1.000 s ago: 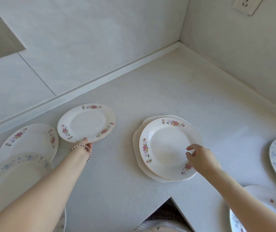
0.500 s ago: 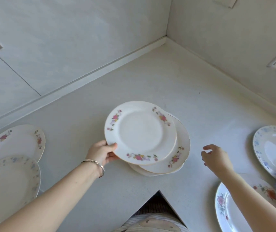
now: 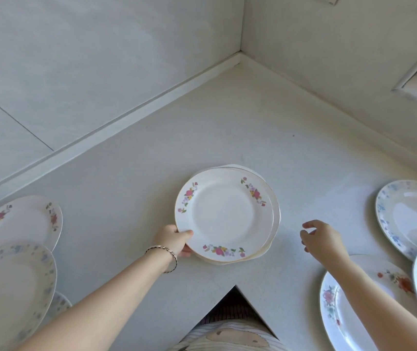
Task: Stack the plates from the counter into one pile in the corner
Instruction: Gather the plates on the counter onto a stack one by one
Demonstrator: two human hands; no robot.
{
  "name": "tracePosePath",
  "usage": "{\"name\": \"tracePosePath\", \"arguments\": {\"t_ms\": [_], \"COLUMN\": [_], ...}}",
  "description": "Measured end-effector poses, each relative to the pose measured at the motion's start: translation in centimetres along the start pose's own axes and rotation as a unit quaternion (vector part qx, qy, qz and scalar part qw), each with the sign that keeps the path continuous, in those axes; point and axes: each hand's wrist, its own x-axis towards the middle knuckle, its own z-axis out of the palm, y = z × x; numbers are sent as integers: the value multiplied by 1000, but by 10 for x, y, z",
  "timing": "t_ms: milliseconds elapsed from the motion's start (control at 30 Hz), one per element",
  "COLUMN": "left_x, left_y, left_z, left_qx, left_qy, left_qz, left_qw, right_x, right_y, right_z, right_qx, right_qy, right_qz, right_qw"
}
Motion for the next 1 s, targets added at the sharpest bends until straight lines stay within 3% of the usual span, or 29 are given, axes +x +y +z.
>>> {"name": "tracePosePath", "arguments": {"t_ms": [233, 400, 600, 733, 1000], "left_x": [7, 13, 9, 9, -23], "left_y": [13, 10, -2, -16, -92], "left_z": [4, 7, 9, -15, -134], "left_qx": [236, 303, 286, 172, 56], "left_qy": [22, 39, 72, 94, 196], "left_qz": [43, 54, 28, -10, -68], "left_qw": [970, 951, 955, 981, 977], "right_x": [9, 13, 16, 5, -67], "right_y": [-1, 2, -20, -75, -191], "right_z": [-1, -3, -16, -19, 64], "right_qx": [-12, -30, -85, -151, -272], "right_qy": [-14, -36, -36, -32, -150], "right_qz": [-17, -31, -79, -183, -374], "right_qw": [1000, 998, 993, 971, 874]}}
